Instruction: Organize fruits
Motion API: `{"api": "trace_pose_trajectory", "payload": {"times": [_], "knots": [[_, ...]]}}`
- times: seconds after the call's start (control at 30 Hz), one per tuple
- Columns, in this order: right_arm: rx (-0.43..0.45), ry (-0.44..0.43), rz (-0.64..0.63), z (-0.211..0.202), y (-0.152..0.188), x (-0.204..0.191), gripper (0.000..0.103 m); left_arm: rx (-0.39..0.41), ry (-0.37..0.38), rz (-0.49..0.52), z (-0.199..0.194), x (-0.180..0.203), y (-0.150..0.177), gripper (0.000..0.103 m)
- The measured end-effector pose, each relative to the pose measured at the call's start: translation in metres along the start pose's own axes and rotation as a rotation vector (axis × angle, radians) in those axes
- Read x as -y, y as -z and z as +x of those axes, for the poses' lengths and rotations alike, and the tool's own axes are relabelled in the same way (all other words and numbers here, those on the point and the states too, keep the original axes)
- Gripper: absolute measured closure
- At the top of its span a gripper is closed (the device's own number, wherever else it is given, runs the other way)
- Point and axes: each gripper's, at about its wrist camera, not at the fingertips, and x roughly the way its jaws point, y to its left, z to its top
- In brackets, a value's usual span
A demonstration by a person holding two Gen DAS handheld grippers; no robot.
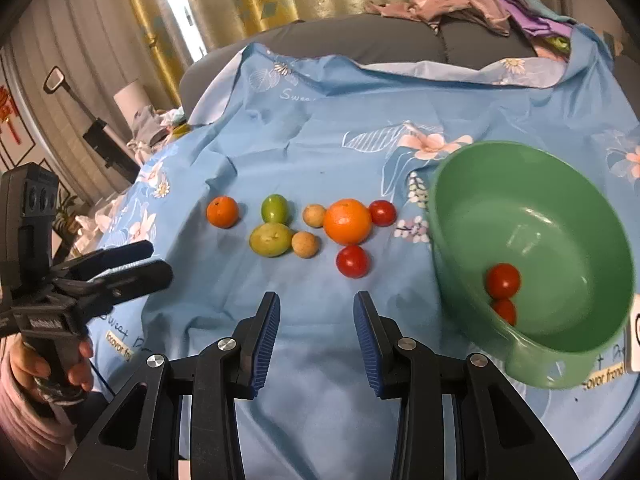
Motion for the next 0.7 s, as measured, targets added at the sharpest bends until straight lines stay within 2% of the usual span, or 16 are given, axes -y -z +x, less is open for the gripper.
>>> {"api": "trace_pose_trajectory", "payload": {"times": [0.33, 0.7], "knots": [[-0.04, -0.031, -0.024, 0.025, -0.001, -0.003, 0.064, -0.038, 0.022, 0.012, 0.026, -0.005, -0.012, 0.003], [-0.072, -0.029, -0.032, 0.039, 0.001, 0.003, 0.064, -0.135, 0.024, 0.079, 0.084, 0.006, -0.03, 0.019]]}}
